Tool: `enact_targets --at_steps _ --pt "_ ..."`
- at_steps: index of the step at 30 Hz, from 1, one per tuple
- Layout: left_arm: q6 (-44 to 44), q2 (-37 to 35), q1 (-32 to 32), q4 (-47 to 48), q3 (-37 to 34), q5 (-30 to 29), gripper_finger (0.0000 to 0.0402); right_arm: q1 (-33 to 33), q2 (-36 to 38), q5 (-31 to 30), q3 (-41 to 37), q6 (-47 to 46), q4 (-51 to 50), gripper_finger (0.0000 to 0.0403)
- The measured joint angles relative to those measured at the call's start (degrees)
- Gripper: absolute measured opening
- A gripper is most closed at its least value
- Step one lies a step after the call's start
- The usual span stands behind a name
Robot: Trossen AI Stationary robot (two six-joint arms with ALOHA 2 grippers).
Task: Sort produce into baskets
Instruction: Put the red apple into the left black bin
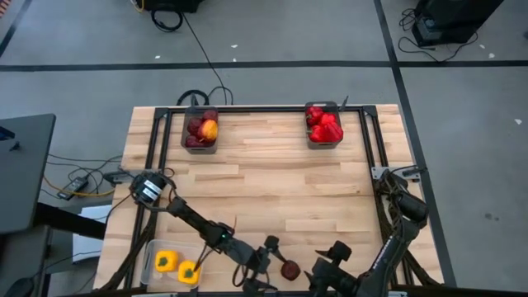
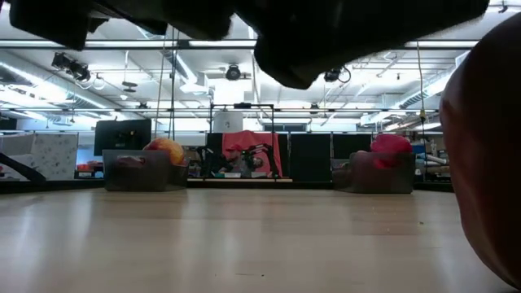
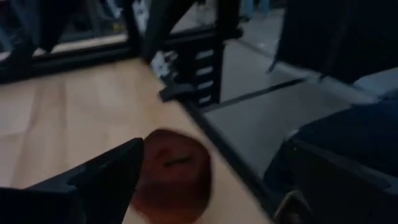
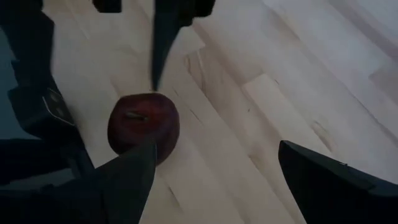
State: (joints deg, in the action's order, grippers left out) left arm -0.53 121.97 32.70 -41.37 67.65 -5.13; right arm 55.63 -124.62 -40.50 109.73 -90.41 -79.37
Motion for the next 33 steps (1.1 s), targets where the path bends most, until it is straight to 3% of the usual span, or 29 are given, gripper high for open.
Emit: enact_targets --at_steps 6,11,15,21,33 --pt "0.3 1.4 -0.9 6.3 3.0 -5.6 0.0400 -0.1 0.0 -0.3 0.0 0.0 0.2 0.0346" --pt "-0.7 1.3 -2.0 6.5 3.1 -5.4 0.0400 -0.1 0.0 -0.3 0.0 0.0 0.1 0.0346" --pt "-4.0 1.3 -2.7 7.8 3.1 -1.5 0.0400 -0.2 0.0 -0.4 0.0 0.1 0.1 0.0346" --pt "-3.0 3.5 -2.7 4.6 3.8 -1.7 0.0400 -0.7 0.0 -0.4 0.0 0.5 -0.1 0.0346" --pt "-5.0 9.3 -3.1 7.3 10.0 -3.0 0.0385 -1.0 0.0 -0.4 0.0 0.5 0.1 0.0346"
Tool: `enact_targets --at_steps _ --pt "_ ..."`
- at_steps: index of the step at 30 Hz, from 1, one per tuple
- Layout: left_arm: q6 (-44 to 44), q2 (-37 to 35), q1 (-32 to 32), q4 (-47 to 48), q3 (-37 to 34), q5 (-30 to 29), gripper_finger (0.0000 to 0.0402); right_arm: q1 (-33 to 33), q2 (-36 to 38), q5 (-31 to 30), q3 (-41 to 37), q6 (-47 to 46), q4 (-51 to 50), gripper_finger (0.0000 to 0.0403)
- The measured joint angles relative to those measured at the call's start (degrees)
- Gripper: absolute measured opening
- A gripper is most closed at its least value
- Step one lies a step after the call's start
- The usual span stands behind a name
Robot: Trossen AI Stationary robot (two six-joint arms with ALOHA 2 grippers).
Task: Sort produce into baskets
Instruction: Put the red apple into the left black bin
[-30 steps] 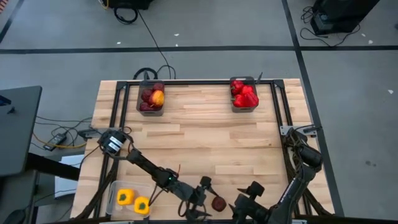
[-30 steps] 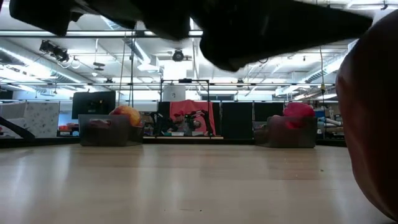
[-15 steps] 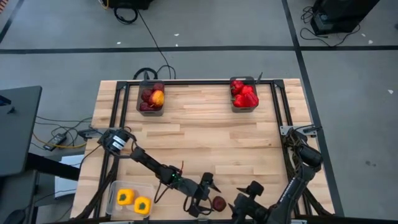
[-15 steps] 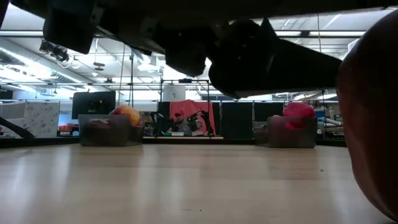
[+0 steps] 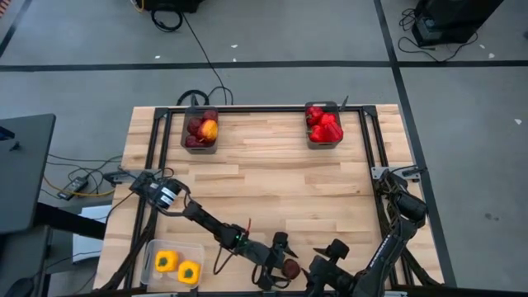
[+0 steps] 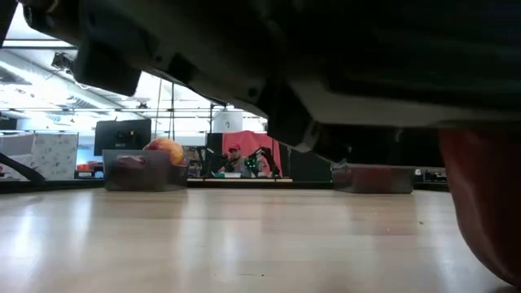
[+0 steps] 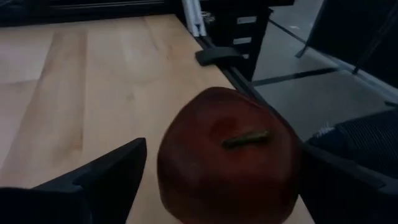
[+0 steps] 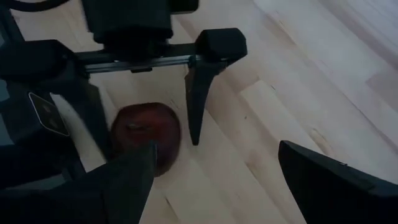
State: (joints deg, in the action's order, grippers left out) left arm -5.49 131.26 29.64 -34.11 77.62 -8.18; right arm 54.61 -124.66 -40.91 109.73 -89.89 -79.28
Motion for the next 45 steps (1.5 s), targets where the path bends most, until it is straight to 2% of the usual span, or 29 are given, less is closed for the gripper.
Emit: enact_targets --at_steps 3,7,8,11,13,17,20,23,30,37,41,45 --pt "-0.7 0.0 -0.3 0.0 0.0 -0.2 0.0344 0.0 0.0 0.0 0.0 -0.4 -0.1 0.0346" --pt "-2.7 0.0 -0.6 0.1 0.0 -0.2 0.0261 0.0 0.0 -0.1 0.0 -1.4 -0.2 0.0346" --pt "-4.6 0.0 -0.8 0.1 0.0 -0.2 0.0254 0.0 0.0 -0.1 0.0 -1.7 -0.4 0.0346" --pt "-12.2 -0.6 -2.3 1.1 -0.1 0.5 0.0254 0.0 0.0 -1.4 0.0 -3.0 -2.0 0.0346" --pt "-14.1 -1.5 -3.6 1.8 -0.1 1.8 0.0254 0.0 0.0 -3.7 0.0 -4.6 -3.5 0.0346" --pt "-14.1 -4.8 -5.2 3.2 -1.8 1.6 0.0254 0.0 0.0 -11.4 0.0 -9.8 -7.8 0.0346" --pt "-13.2 -9.1 -6.3 4.2 -5.7 -1.5 0.0254 -0.3 0.1 -12.9 -0.3 -13.3 -10.6 0.0346" --pt "-12.7 -15.8 -7.7 5.1 -11.8 -7.7 0.0258 -0.5 0.4 -12.4 -2.1 -14.5 -10.5 0.0346" --pt "-11.5 -35.1 -11.0 4.8 -31.2 -14.4 0.0260 -0.8 0.6 -11.4 -7.4 -20.3 -10.6 0.0346" --pt "-13.1 -54.9 -16.4 5.5 -49.4 -21.3 0.0262 -5.8 0.6 -9.6 -17.4 -23.1 -8.8 0.0346" --pt "-14.8 -64.4 -21.4 8.1 -56.1 -26.9 0.0268 -9.4 1.1 -5.3 -22.4 -20.9 -3.4 0.0346" --pt "-15.8 -72.1 -27.4 16.0 -57.4 -30.6 0.0284 -12.6 1.2 -1.7 -24.6 -15.5 1.2 0.0346"
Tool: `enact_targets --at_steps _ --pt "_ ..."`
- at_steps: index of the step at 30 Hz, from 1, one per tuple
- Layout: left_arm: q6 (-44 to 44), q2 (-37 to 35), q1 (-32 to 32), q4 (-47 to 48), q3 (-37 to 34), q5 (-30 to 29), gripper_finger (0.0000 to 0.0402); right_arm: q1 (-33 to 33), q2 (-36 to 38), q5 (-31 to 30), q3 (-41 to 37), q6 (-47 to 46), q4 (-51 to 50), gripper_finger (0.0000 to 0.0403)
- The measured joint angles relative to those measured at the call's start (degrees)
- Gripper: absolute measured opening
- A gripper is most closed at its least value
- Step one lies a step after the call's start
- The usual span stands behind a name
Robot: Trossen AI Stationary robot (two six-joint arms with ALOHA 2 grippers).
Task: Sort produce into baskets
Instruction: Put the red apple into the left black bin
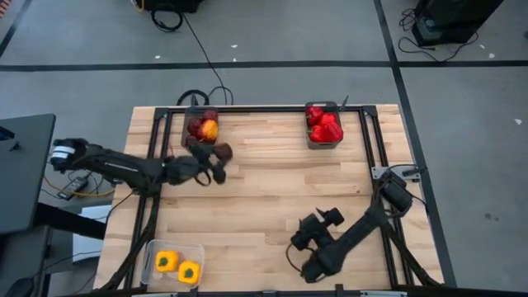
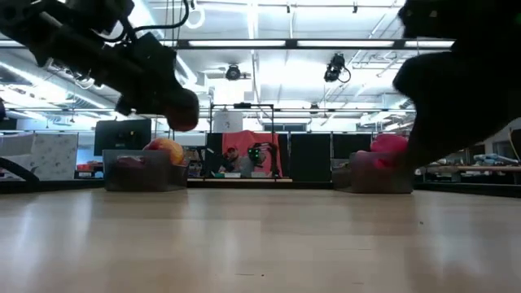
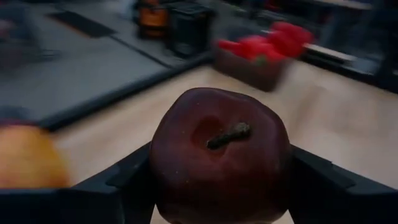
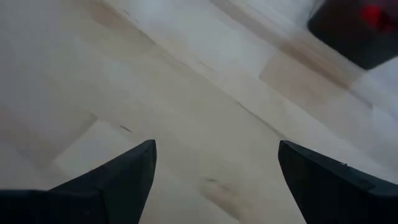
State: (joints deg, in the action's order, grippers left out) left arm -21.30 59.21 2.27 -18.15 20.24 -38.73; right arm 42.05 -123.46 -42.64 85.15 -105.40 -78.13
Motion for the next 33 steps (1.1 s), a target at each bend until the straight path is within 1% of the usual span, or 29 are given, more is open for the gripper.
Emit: enact_targets --at_steps 4,7,8,12,14,18,21,24,27,30,33 --pt "3.8 -4.4 -6.1 5.8 2.1 -4.0 0.0292 -2.2 0.1 0.2 0.0 5.3 0.8 0.0346" --pt "6.1 -5.4 -12.1 7.3 3.9 -5.4 0.0294 -4.2 0.4 -1.1 -0.1 8.3 0.4 0.0346" --pt "7.2 -5.4 -14.3 7.5 3.9 -4.7 0.0294 -4.9 0.6 -1.6 0.0 9.5 -0.2 0.0346" --pt "7.3 -4.8 -24.5 7.8 4.1 3.2 0.0295 -7.9 1.0 -1.5 0.0 11.7 -3.7 0.0346" --pt "7.3 -3.9 -30.0 8.3 4.1 5.4 0.0295 -9.3 1.7 -1.8 -0.1 12.8 -5.5 0.0346" --pt "7.5 -2.7 -40.2 7.7 4.2 10.2 0.0295 -11.8 3.6 -4.5 0.0 15.8 -7.4 0.0346" --pt "7.5 -1.2 -46.5 7.2 4.2 13.8 0.0295 -13.9 4.8 -5.4 0.0 18.1 -8.0 0.0346" --pt "8.4 1.5 -50.4 6.2 4.2 16.4 0.0296 -16.0 5.2 -6.4 0.0 20.4 -8.0 0.0346" --pt "8.9 4.4 -52.3 4.8 4.2 20.1 0.0296 -18.2 5.2 -7.5 0.0 22.3 -8.5 0.0346" --pt "9.1 6.9 -53.1 4.0 4.2 20.8 0.0303 -20.4 5.2 -7.2 0.0 23.9 -8.6 0.0346" --pt "9.4 8.6 -54.0 3.4 5.1 20.9 0.0319 -21.8 5.2 -6.3 0.0 25.1 -8.7 0.0346"
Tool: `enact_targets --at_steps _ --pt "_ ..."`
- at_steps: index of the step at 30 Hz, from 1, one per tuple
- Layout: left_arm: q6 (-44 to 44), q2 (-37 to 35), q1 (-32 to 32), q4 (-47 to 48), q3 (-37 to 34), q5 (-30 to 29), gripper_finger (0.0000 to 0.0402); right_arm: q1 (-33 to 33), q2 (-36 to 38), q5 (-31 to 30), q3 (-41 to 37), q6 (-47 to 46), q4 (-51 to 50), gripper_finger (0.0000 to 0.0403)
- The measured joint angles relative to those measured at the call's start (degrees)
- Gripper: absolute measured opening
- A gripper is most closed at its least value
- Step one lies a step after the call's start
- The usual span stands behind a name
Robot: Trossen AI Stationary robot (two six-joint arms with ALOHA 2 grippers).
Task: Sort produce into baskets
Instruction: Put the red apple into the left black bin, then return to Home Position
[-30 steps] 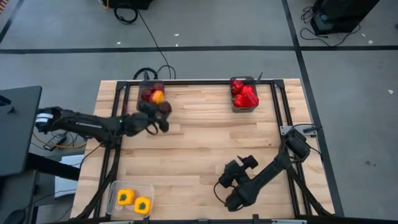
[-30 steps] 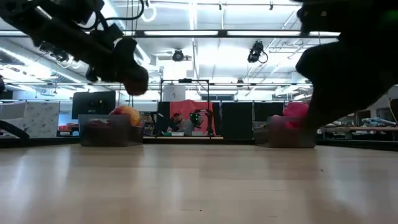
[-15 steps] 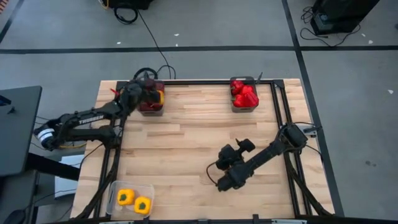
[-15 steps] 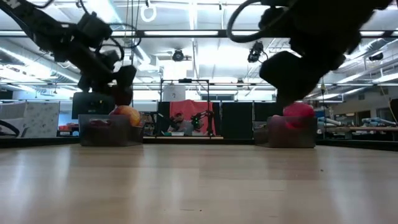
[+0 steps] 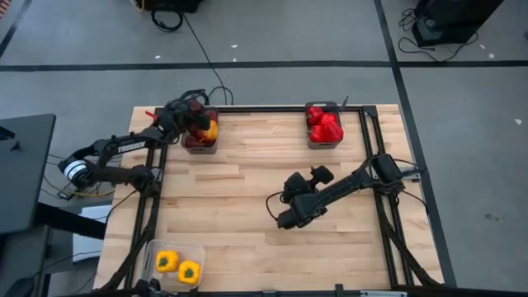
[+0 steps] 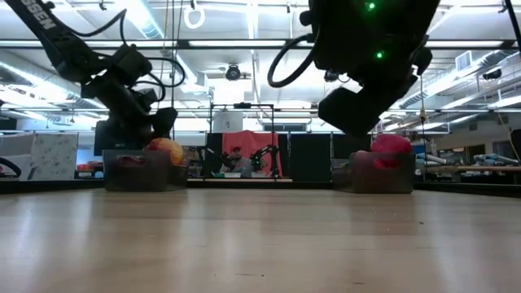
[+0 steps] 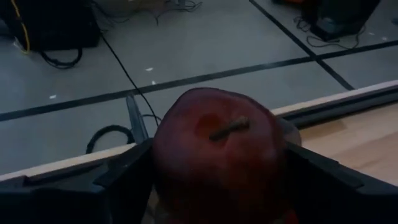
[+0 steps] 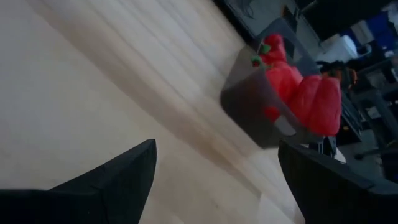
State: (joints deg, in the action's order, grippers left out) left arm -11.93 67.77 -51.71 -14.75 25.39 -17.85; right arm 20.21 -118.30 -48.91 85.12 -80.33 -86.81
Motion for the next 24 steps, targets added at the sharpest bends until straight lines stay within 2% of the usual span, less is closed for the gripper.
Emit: enact_targets --at_steps 3,8,11,16,20,24 --pt "1.2 1.2 -0.9 -0.1 1.0 0.0 0.0335 -1.0 0.0 2.1 0.0 1.0 0.1 0.0346" --pt "3.2 1.4 -1.6 -0.4 2.6 0.0 0.0348 -2.9 0.2 2.2 0.0 2.4 0.4 0.0346" --pt "5.7 0.0 -1.6 -0.3 3.0 3.9 0.0348 -4.3 1.1 2.1 0.0 6.6 3.4 0.0346" --pt "6.8 -3.6 -1.3 0.1 3.0 16.5 0.0347 -6.0 2.0 4.2 0.0 27.2 19.3 0.0346" --pt "7.6 -7.0 0.7 1.4 2.3 20.6 0.0326 -6.3 2.5 7.4 0.0 43.1 33.8 0.0344" --pt "9.5 -12.0 3.9 4.1 2.3 25.3 0.0286 -6.7 4.3 12.6 0.0 53.9 44.6 0.0299"
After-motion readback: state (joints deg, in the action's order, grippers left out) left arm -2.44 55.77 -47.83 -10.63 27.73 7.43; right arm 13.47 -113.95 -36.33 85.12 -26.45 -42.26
